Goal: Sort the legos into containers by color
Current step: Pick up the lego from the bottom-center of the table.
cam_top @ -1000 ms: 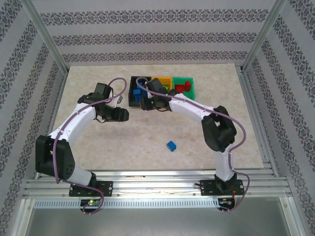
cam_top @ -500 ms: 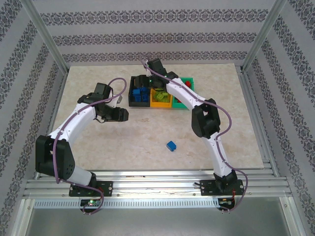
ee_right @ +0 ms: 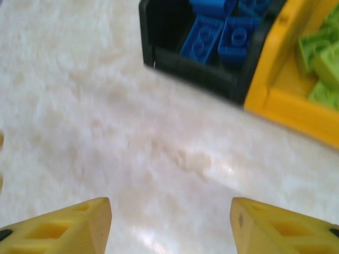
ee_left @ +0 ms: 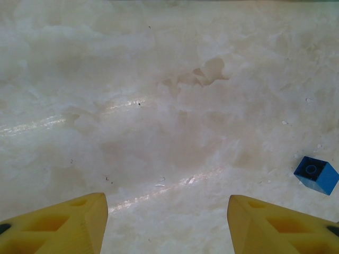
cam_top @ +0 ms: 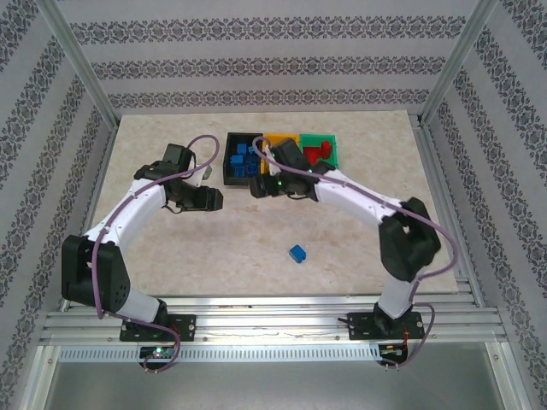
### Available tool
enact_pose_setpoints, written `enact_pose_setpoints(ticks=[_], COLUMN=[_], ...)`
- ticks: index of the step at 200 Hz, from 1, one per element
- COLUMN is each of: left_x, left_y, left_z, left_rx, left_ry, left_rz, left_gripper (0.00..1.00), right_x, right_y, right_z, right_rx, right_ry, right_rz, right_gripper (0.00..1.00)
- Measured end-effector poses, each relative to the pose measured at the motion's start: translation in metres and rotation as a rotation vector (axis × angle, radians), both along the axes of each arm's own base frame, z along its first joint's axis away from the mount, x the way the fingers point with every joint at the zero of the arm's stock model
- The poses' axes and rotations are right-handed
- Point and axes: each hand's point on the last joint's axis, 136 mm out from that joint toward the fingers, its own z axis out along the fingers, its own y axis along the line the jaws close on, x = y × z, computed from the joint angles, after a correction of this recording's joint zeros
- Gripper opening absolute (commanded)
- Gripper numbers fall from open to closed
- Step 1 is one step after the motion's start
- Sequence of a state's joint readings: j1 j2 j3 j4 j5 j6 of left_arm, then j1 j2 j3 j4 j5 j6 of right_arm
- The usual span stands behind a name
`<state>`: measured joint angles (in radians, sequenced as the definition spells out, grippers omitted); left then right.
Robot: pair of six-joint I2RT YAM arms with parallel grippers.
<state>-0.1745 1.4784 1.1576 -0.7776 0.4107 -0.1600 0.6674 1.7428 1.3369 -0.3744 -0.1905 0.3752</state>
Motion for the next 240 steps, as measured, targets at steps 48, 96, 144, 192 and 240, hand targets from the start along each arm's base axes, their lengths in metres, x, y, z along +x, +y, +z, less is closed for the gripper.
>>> enact_pose_setpoints(ticks=[48, 96, 144, 192, 240], left_x=[0.0, 0.0, 0.0, 0.0, 0.0], left_y=[0.0, -0.001, -0.001, 0.001, -0.001], left_z=[0.0, 0.0, 0.001, 0.001, 0.001], left_rx=[-0.002, -0.007, -0.007, -0.008, -0.018], left_ry=[0.0, 0.001, 0.001, 0.001, 0.003], left_rz=[0.0, -0.002, -0.002, 0.003, -0.001], left_gripper=[0.62, 0.62, 0.62, 0.62, 0.62], right_x=[-0.089, -0.119, -0.132, -0.136, -0.136], right_y=[-0.05, -0.08, -0.081, -0.087, -0.093], right_z=[-0.063, -0.075, -0.087, -0.105, -0.113], right_rx=[-0.189, -0.253, -0.297, -0.355, -0.382], right_ry=[0.117, 0.143, 0.156, 0.186, 0.199], right_rz=[0.061, 0.04, 0.053, 0.021, -0.013], right_gripper=[0.62, 0.62, 0.62, 0.6, 0.53])
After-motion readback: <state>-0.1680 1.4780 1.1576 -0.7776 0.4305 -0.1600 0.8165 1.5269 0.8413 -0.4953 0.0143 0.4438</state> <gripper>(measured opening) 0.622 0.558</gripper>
